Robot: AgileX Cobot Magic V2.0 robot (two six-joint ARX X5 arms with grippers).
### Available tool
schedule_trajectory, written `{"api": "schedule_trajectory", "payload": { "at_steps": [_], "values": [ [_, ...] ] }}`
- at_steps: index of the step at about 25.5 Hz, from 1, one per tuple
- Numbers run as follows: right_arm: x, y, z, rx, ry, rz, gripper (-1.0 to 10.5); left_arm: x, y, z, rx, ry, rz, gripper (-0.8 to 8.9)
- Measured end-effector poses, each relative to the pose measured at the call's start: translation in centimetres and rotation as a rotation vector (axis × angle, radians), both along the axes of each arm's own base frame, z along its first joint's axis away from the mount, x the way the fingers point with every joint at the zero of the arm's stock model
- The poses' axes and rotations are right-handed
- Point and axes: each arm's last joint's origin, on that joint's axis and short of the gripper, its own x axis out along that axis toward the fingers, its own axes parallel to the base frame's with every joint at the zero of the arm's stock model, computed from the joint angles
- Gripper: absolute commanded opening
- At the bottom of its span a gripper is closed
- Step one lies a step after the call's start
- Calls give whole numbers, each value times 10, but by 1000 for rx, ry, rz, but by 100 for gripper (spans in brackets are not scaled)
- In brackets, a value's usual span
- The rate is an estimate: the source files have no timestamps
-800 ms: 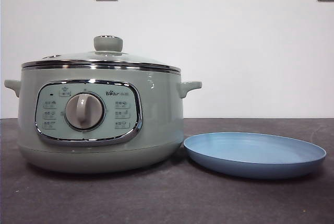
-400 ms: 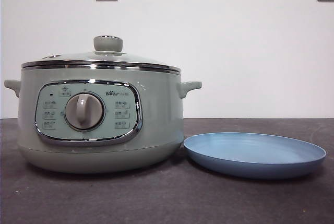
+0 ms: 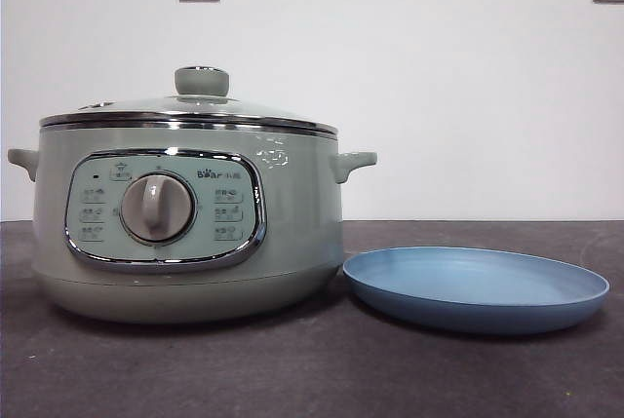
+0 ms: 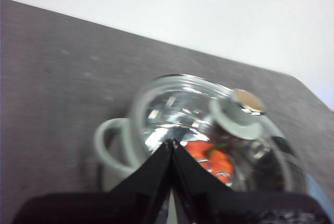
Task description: Take the pumpkin out from the steamer,put the pumpkin in the blue plate,close the lid
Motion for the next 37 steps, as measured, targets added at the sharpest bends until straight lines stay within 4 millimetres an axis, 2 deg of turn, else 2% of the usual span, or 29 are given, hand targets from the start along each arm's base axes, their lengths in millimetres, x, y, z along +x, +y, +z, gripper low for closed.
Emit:
{"api": "schedule_trajectory", "payload": {
  "at_steps": [7,9,11,12,14,15,20,24,28,30,33,35,37],
  "values": [
    [25,7,39,-73,95,210,3,24,-4,21,11,98,-165,-8],
    [32,10,46,-77,125,273,90,29,-6,22,26,145,-190,-8],
    [36,11,52,-76,146,311,229,33,-10,24,43,160,-219,24],
    [38,11,54,-77,151,319,305,34,-11,26,50,155,-232,104],
    [41,12,57,-82,153,322,400,36,-15,30,60,145,-250,329],
    [42,12,58,-84,150,322,416,37,-16,30,64,138,-253,387],
    [41,12,58,-85,159,324,415,50,-30,30,83,154,-276,382],
    [41,12,58,-85,159,324,409,79,-56,50,141,157,-302,381],
    [41,12,58,-85,160,323,409,116,-93,63,265,182,-330,381],
    [41,12,58,-85,160,323,409,131,-108,60,316,193,-350,381],
    [42,12,58,-86,162,321,409,149,-121,44,375,244,-358,381],
    [42,12,58,-87,162,321,409,154,-125,32,399,293,-372,374],
    [42,12,58,-87,163,321,409,155,-128,29,422,295,-379,372]
  ]
}}
